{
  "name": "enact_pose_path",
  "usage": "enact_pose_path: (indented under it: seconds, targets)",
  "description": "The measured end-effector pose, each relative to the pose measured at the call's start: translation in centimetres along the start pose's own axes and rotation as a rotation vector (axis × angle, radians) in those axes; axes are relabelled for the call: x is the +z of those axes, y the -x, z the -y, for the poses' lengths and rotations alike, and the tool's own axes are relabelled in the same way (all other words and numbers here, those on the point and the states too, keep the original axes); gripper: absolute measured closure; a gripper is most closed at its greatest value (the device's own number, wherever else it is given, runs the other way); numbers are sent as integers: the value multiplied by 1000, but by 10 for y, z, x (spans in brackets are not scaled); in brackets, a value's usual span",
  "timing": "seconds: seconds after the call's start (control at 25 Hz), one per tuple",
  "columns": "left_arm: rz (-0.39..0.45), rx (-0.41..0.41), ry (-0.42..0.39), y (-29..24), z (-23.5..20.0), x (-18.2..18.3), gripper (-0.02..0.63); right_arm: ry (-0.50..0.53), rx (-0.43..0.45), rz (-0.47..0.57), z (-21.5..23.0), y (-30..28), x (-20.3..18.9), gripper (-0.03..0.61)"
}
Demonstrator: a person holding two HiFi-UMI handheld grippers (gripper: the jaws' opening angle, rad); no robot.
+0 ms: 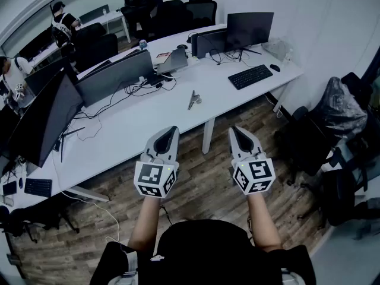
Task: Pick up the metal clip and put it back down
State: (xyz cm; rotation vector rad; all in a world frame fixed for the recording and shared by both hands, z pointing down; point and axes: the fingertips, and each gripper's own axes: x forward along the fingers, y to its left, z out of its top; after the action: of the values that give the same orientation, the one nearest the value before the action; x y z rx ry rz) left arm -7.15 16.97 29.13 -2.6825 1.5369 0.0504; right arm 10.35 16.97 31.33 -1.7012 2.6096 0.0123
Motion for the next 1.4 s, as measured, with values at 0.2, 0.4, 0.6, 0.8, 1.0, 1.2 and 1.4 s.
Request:
enact_pose_path:
  seconds: [0.2,0.4,0.6,0.8,1.0,1.2,1.4]
  targets:
    - [2,14,12,-4,2,-2,603,-12,4,-2,5,1,-5,555]
    - [-12,23,20,-9,10,-7,603,-44,33,7,12,4,-7,555]
    - [-30,36,36,-17,27,-15,603,-40,54,-4,25,7,-10,554]
    - [-47,50,46,-26,43,-28,603,-34,77,-14,38,8,-22,555]
    - [-45,58,47,-33,63,-33,603,-3,88,-28,54,16,-31,554]
    - [-51,59,40,-41,78,-35,603,-10,105,-24,66,21,-33,554]
    - [-54,62,33,-48,82,-34,603,-23,118,-27,72,21,-33,554]
